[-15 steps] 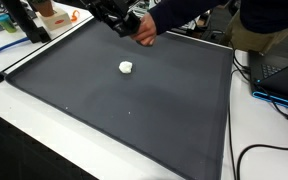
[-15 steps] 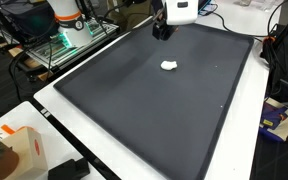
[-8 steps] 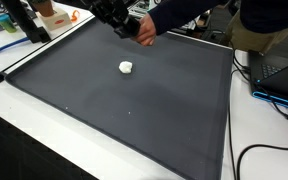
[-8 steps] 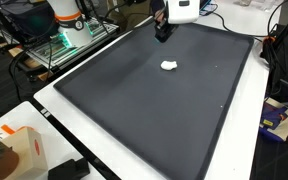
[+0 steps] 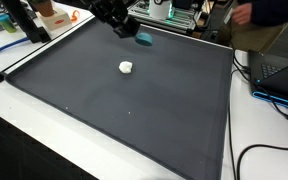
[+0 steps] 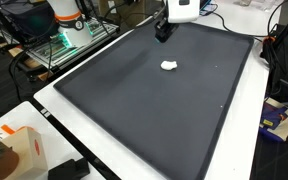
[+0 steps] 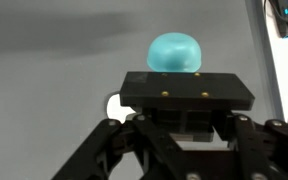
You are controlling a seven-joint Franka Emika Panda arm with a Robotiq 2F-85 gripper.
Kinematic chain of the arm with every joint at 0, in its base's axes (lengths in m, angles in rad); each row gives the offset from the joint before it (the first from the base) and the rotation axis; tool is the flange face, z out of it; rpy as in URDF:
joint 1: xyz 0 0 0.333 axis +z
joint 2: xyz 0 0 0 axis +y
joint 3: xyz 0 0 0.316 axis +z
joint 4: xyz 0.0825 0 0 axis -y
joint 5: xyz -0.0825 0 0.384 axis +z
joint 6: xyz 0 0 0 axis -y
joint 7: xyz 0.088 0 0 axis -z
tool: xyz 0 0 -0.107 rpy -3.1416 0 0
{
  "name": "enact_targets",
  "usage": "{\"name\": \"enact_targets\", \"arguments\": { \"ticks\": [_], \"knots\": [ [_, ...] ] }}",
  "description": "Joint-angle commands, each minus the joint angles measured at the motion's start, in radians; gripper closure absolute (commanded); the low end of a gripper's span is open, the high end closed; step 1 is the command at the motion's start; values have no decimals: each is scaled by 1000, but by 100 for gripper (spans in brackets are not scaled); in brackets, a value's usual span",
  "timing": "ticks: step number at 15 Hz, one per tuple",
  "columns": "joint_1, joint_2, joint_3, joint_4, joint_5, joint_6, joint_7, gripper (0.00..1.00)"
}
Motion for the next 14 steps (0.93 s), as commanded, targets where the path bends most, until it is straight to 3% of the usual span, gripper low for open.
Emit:
{"name": "enact_targets", "arguments": {
  "ticks": [1,8,9,14],
  "knots": [
    [-3,0,2,2,-2,-2,1,41],
    [-3,0,2,2,-2,-2,1,41],
    [-3,0,2,2,-2,-2,1,66],
    [-6,-209,5,-270,2,209,-193,66]
  ]
}}
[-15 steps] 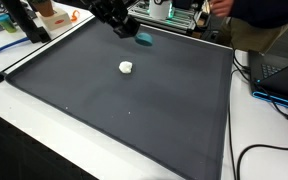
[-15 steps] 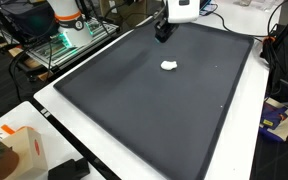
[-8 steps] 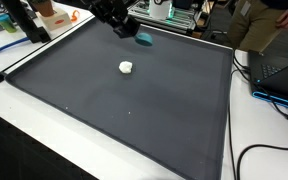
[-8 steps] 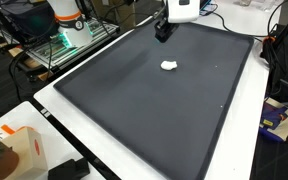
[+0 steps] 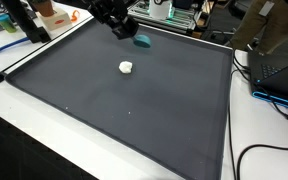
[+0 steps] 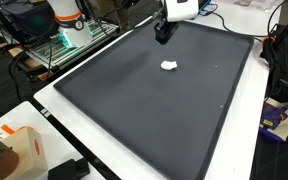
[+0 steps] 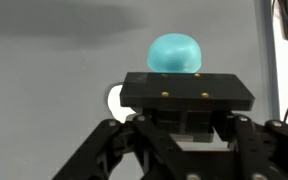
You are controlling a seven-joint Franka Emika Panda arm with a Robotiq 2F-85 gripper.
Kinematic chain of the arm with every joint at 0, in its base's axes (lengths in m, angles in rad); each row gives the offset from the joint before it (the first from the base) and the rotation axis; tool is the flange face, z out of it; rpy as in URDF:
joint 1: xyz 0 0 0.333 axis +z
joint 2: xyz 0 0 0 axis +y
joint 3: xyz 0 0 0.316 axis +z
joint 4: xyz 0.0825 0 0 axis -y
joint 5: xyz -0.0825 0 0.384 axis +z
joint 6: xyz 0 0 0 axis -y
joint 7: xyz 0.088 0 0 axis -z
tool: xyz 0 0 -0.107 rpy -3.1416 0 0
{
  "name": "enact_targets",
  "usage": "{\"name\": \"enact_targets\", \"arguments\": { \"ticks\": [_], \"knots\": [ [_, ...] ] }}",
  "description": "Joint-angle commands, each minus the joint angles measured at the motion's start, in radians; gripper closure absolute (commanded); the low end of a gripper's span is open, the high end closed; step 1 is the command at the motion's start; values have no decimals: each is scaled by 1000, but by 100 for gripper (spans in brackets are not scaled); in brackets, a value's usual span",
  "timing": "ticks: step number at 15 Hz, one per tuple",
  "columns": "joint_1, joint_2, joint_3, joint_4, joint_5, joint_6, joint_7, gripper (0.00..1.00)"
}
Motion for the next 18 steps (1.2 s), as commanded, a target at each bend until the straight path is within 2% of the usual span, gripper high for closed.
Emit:
{"name": "enact_targets", "arguments": {
  "ticks": [1,8,13,14,15,16,17,18],
  "knots": [
    [-4,-202,5,-242,7,174,-131,66],
    [53,-551,7,-607,-38,548,-235,66],
    [136,-826,16,-884,-105,798,-204,66],
    [171,-874,6,-936,-77,869,-197,66],
    [188,-869,-9,-949,-89,887,-188,66],
    [193,-781,-35,-854,-120,833,-180,41],
    [163,-815,12,-892,-75,854,-205,41],
    [171,-837,11,-917,-75,864,-202,41]
  ]
}}
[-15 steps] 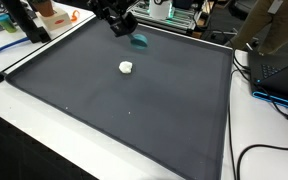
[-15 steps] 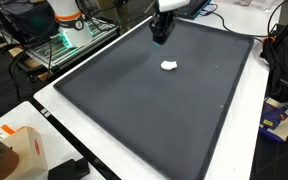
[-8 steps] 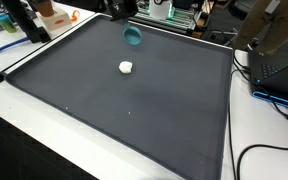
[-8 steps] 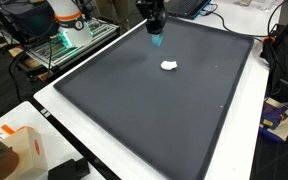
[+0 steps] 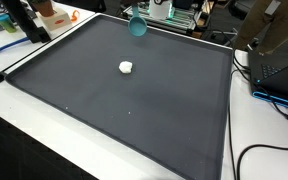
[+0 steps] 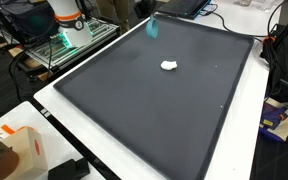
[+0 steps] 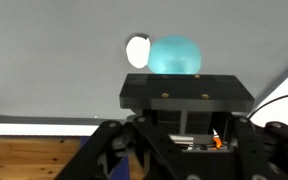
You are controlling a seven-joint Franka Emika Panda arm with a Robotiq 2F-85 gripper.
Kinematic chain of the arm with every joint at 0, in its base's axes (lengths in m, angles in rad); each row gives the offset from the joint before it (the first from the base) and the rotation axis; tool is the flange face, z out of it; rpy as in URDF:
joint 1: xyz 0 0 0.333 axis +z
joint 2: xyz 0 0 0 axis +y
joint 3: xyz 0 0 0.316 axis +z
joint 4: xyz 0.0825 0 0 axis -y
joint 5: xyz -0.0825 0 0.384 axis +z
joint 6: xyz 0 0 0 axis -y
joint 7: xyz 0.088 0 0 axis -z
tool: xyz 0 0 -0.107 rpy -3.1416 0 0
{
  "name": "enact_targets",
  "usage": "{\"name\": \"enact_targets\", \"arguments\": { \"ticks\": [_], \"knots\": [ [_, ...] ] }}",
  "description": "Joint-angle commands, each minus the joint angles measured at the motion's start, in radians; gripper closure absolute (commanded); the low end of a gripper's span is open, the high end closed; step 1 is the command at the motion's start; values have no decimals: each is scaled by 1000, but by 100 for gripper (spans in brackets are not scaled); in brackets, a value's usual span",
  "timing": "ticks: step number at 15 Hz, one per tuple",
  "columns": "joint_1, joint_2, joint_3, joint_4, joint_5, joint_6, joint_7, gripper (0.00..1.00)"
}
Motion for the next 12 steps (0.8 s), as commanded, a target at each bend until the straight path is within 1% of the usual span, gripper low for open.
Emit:
{"name": "enact_targets", "arguments": {
  "ticks": [1,2,3,5,8,9,10,11,12],
  "knots": [
    [2,-10,-2,-8,0,1,0,66],
    [35,3,-26,10,-75,29,55,66],
    [7,12,8,26,-123,47,90,66],
    [-38,50,63,77,-256,38,166,66],
    [-60,122,111,173,-413,-54,234,66],
    [-53,152,113,213,-447,-95,232,66],
    [-42,187,105,261,-475,-149,204,66],
    [-16,218,86,302,-480,-193,154,66],
    [11,244,61,335,-464,-214,87,66]
  ]
}}
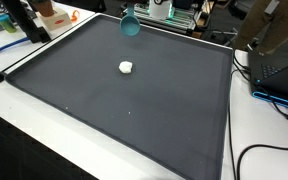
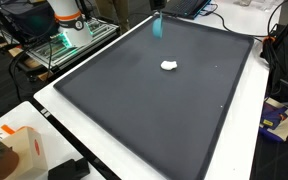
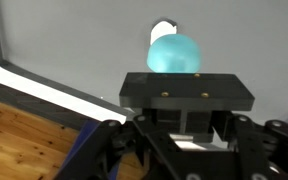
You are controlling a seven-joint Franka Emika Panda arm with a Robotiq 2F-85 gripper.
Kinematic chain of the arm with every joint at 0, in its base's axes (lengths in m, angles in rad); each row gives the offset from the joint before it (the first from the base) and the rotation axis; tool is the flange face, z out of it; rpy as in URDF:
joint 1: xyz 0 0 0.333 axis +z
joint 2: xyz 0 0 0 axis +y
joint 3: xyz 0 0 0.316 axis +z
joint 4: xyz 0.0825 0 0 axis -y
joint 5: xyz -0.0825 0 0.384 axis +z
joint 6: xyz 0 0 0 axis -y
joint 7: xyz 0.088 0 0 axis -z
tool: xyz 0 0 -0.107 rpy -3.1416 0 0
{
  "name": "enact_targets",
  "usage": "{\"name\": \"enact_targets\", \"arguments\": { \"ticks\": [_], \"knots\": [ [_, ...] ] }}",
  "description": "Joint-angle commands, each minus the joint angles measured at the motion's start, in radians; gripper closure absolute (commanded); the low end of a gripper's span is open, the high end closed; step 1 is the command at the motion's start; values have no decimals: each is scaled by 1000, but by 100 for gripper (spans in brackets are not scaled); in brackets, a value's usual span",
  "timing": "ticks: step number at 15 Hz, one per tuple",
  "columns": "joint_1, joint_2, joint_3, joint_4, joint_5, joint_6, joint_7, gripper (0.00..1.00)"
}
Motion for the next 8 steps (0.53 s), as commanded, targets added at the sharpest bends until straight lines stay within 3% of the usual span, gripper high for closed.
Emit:
{"name": "enact_targets", "arguments": {
  "ticks": [1,2,4,5,7,8],
  "knots": [
    [64,131,-64,158,3,-105,-184,66],
    [74,159,-80,188,16,-115,-255,66],
    [119,212,-138,234,173,-118,-411,66],
    [77,154,-86,175,71,-85,-281,41],
    [87,201,-109,213,144,-89,-375,41],
    [88,214,-112,223,150,-90,-384,66]
  ]
}}
